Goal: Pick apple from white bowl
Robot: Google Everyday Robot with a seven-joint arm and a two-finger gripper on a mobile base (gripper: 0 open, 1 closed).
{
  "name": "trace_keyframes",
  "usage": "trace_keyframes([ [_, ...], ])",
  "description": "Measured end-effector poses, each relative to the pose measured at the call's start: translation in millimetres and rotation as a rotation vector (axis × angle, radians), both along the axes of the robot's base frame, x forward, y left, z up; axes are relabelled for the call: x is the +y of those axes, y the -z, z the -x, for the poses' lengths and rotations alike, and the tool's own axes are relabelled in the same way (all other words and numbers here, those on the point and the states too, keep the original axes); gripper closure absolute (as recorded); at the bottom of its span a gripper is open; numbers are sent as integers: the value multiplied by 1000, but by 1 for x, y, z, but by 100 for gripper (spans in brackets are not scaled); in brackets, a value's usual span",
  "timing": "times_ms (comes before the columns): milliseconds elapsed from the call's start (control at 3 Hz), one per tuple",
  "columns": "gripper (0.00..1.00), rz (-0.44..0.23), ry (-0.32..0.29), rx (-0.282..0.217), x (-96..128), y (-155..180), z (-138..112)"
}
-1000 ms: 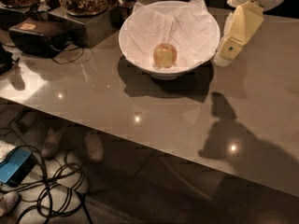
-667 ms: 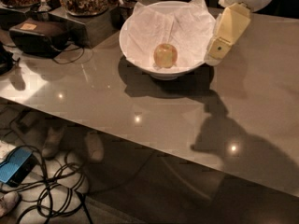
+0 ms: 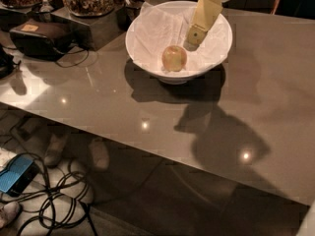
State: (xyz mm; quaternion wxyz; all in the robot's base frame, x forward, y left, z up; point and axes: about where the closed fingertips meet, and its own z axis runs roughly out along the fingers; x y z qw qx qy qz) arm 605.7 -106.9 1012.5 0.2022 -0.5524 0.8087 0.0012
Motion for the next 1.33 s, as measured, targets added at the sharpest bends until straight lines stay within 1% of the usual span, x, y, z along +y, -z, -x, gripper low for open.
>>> trace_keyframes([
  [333, 0, -72, 14, 23, 12, 10, -16],
  [667, 2, -131, 29, 57, 23, 19, -35],
  [1000, 4, -163, 40, 83, 30, 26, -51],
  [1333, 13, -179, 64, 107, 30, 37, -66],
])
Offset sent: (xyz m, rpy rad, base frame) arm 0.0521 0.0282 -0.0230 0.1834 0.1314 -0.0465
